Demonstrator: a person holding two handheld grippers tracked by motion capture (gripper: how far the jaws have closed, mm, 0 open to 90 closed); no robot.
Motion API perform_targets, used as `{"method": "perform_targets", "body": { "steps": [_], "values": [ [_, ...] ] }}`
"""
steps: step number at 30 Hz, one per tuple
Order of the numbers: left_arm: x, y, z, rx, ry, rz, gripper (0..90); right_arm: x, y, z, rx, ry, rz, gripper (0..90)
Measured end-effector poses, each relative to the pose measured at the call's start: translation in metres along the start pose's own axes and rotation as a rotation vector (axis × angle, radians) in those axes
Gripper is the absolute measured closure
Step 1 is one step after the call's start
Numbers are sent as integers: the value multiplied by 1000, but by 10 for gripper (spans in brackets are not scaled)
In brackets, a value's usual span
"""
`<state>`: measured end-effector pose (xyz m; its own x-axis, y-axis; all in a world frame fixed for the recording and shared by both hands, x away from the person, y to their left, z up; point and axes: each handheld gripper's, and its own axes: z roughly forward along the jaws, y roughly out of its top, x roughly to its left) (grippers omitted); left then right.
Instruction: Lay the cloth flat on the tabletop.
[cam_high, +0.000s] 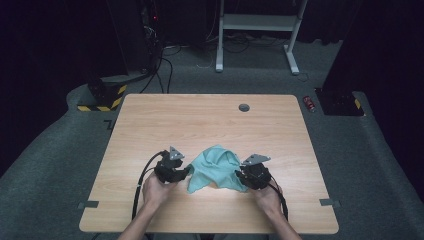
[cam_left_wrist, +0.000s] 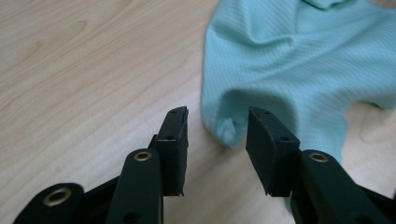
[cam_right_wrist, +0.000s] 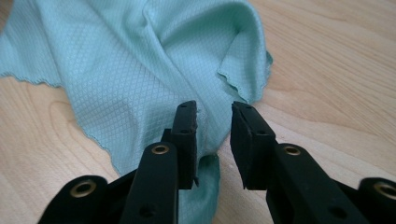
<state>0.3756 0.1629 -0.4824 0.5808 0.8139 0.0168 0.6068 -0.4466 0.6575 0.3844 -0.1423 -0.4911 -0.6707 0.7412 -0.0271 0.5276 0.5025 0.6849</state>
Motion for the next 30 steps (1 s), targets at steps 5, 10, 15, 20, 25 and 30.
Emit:
{"method": "perform_targets", "body": {
  "steps": [5, 10, 15, 20, 25, 30],
  "values": [
    [-6, -6, 4, 23, -27, 16, 608, 14, 4, -4, -66, 69, -19, 677],
    [-7, -5, 18, 49, -30, 7, 656, 41, 16, 6, -90, 144, -56, 626],
    [-6, 0, 27, 55, -34, 2, 759, 57, 26, 21, -72, 170, -95, 584],
    [-1, 3, 24, 39, -37, 26, 898, 58, 26, 33, -28, 150, -136, 870],
    [11, 13, 6, 1, -22, 48, 900, 49, 23, 24, -35, 169, -126, 897],
    [24, 27, -10, -57, -10, 44, 900, 41, 20, 7, -58, 197, -101, 894]
  ]
}}
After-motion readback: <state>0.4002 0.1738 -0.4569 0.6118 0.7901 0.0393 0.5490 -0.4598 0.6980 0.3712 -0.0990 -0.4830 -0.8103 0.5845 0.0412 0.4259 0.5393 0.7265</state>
